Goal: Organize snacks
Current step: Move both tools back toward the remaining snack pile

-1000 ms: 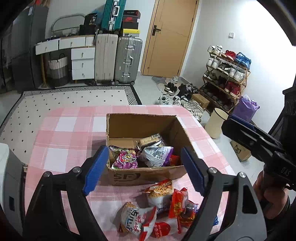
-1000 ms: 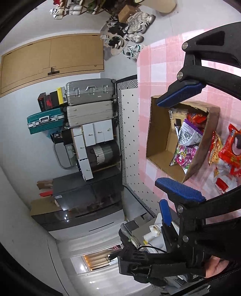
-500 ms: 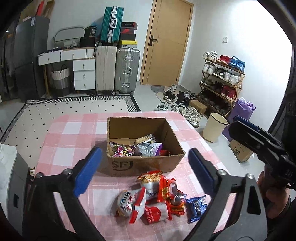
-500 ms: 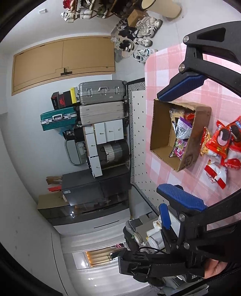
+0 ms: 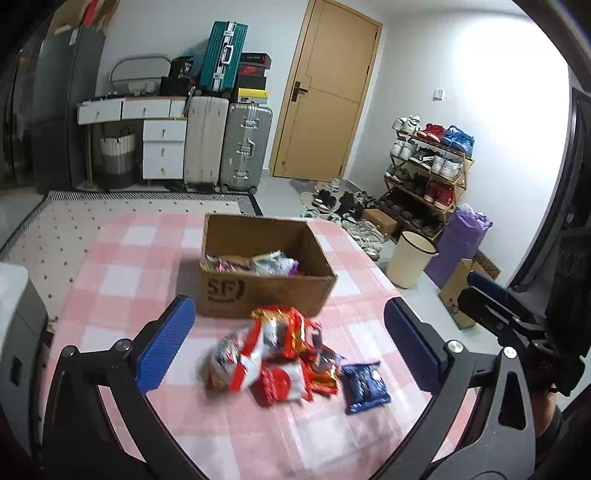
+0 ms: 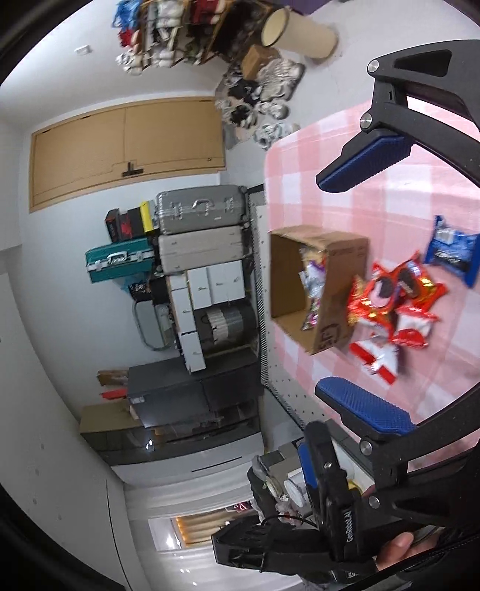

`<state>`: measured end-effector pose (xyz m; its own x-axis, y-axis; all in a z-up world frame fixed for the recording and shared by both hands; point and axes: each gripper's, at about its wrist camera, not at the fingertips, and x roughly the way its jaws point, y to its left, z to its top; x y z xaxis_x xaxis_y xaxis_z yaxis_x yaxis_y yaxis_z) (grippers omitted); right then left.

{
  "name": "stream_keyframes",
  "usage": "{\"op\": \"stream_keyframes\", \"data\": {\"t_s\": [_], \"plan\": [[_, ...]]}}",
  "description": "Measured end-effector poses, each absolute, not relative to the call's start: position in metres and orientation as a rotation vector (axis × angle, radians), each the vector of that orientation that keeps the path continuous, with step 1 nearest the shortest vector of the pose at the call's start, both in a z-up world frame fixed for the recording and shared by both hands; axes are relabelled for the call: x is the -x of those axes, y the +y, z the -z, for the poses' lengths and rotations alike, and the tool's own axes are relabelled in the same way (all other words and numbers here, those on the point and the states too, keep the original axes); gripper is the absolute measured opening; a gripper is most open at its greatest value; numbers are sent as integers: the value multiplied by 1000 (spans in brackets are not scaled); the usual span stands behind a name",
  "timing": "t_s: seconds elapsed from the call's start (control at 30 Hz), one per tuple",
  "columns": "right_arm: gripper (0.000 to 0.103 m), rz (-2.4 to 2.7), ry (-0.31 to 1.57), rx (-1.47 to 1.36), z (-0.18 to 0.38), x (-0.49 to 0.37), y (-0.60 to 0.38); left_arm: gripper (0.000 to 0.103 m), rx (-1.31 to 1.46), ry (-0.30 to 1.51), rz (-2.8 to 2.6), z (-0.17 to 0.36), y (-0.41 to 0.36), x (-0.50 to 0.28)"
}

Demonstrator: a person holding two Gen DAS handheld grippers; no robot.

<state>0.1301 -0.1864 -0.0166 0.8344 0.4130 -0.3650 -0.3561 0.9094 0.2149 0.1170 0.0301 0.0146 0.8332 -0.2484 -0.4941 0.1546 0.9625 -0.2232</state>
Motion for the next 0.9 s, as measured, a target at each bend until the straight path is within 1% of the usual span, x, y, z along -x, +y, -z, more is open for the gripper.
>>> {"op": "stream_keyframes", "data": {"t_s": [0.3, 0.63, 0.9], "plan": [[102, -362, 521, -144, 58, -113, -198, 102, 219, 575, 220, 19, 31, -97], [102, -341, 683, -134, 127, -126, -190, 102, 243, 611, 204, 46, 41, -114], [101, -365, 771, -116, 164, -149, -178, 102, 237, 664, 199, 69, 42, -133]]}}
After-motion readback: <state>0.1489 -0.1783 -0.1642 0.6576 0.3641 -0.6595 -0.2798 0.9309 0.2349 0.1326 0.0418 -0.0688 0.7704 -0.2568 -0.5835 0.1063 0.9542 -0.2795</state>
